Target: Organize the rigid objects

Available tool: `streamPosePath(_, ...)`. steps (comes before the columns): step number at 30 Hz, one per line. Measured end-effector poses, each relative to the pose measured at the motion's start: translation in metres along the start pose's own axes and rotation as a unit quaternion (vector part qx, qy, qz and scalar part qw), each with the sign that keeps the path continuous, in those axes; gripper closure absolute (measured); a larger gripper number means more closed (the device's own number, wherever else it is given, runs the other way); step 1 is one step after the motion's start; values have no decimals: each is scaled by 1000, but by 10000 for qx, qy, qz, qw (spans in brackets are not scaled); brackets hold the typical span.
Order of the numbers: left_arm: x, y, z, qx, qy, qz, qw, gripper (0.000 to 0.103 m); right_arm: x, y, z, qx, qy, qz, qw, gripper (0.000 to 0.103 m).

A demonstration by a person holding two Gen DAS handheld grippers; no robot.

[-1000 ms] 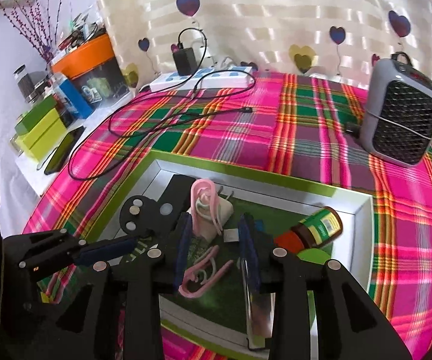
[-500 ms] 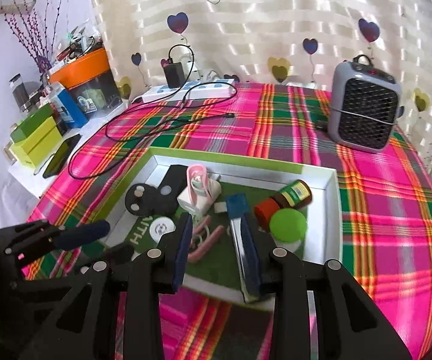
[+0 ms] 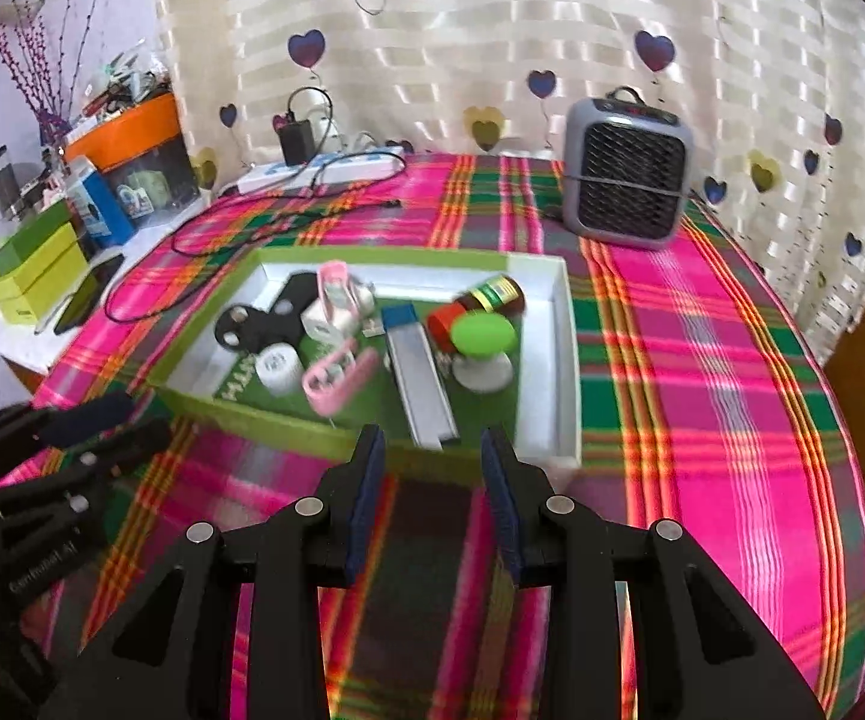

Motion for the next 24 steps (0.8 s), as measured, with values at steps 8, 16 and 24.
streamPosePath(8,-28,-14,3,232,-183,-140,9995,68,-29,1,-1,-181,-260,40,9995,68)
streamPosePath(16,-42,-19,3,328,-304,-281,9986,68,-49,4,-1,-292,-445,165,9984,68)
streamPosePath(24,-51,-18,3,359,-354,-292,9983,68,-64,16,-4,-408,-552,385,9969,68)
Point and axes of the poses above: each gripper's, at about its wrist camera, not at the fingertips, and z roughly the way its jaws point, y to its right, x to its top, the point moved 5 cm from there along z, roughly the way its jaws point, and after that the axes turned 15 degrees about -z, right-handed, at the moved point
